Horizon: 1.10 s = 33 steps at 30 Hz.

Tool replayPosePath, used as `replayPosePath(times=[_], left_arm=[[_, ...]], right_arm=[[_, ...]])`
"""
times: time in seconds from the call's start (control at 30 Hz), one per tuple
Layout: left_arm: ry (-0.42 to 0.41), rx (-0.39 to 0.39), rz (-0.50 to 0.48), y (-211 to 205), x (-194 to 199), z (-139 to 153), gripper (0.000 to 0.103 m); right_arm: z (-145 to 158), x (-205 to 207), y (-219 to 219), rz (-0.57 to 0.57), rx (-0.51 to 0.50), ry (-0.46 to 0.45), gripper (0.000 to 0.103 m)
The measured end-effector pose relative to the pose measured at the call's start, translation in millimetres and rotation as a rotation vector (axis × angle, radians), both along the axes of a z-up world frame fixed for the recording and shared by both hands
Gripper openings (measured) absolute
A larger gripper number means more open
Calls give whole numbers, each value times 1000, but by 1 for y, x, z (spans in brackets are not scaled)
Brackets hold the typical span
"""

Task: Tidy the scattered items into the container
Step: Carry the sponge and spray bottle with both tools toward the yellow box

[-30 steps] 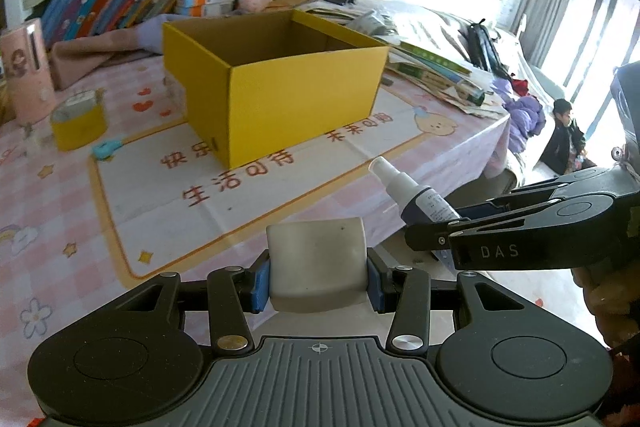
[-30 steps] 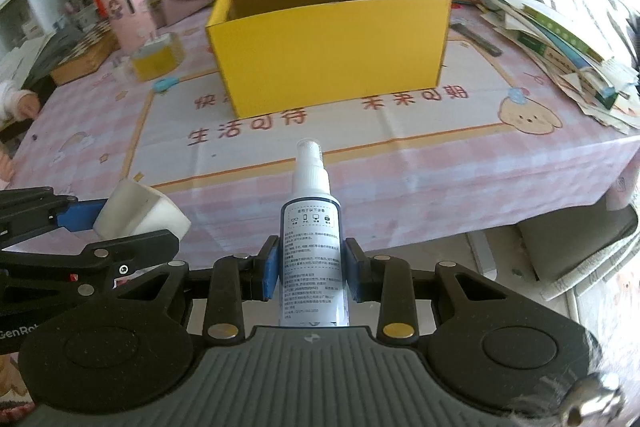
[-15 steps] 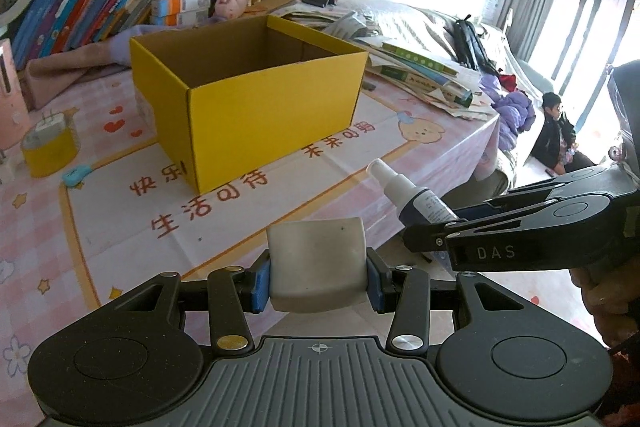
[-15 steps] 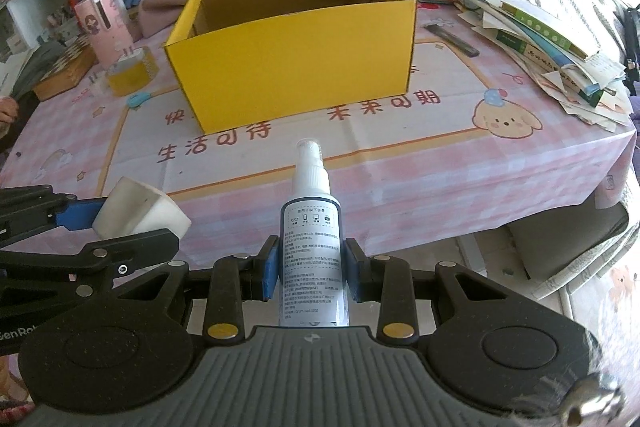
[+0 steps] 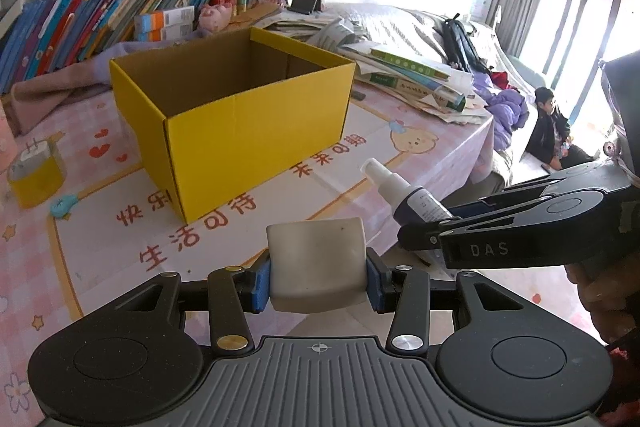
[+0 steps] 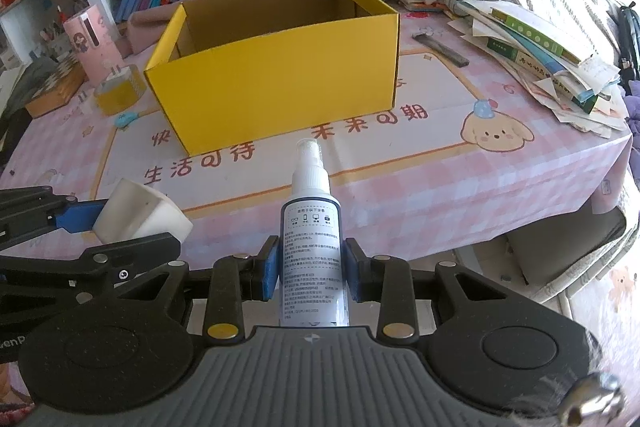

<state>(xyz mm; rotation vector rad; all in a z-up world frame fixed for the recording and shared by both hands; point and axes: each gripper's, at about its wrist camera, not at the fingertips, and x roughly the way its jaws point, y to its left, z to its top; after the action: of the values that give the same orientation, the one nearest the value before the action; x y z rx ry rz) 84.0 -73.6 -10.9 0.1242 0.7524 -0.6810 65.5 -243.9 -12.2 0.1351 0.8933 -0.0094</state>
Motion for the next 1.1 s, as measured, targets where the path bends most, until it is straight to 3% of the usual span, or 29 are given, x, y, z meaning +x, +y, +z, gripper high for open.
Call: replayPosePath(times=[0.37,0.63,0.93,1.1], left_arm=[[-36,-10,-28,-11,11,5,44],[-174,-70,-27,-15,23,36,44],[-280,-81,10,-31,63,69,44],[-308,-53,62,-42,91,74,44]], right_arm=[[4,14,-12,-10,0,-25,31],[35,34,-34,-33,-2,-127,31],[86,87,-61,0,1,-272,31],[99,130,-71,57,12,-315,31]])
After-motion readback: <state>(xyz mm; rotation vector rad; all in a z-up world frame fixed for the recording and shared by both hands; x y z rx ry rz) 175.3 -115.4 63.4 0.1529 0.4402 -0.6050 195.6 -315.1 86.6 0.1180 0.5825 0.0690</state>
